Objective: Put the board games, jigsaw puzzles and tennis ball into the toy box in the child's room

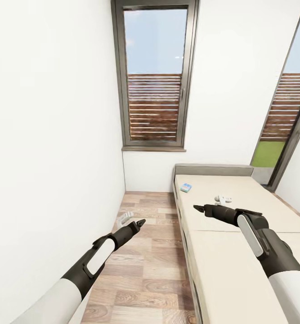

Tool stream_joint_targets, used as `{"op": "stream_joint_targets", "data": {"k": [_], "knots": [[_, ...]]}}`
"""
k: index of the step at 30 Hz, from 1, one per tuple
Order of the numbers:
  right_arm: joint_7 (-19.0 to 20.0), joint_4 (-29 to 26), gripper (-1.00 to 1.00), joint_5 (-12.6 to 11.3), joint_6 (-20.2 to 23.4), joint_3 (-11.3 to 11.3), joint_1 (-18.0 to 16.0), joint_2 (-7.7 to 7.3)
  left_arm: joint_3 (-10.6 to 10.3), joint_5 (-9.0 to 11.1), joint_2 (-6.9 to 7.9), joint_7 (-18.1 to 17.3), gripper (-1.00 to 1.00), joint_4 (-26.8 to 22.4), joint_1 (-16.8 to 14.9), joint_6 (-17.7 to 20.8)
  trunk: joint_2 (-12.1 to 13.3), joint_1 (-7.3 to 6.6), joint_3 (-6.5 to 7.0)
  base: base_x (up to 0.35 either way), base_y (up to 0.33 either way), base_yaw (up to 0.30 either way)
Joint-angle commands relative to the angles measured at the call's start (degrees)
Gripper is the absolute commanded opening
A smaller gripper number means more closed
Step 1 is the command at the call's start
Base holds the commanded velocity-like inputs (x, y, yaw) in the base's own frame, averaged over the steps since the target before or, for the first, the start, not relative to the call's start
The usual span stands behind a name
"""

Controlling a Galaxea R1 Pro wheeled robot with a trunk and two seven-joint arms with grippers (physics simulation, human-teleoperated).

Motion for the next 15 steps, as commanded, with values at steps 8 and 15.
{"op": "stream_joint_targets", "data": {"k": [8,15], "knots": [[0.1,-0.1,1.0,0.0,0.2,0.0,-0.1,-0.09,0.0,0.4,0.01,0.0,1.0,0.0,-0.1,0.2,-0.1,0.04,-0.14,0.0,0.005,0.0],[0.1,-0.1,1.0,0.0,0.2,0.0,-0.1,-0.1,0.1,0.4,0.01,0.0,1.0,0.0,-0.1,0.2,-0.1,0.04,-0.14,0.0,0.002,-0.01]]}}
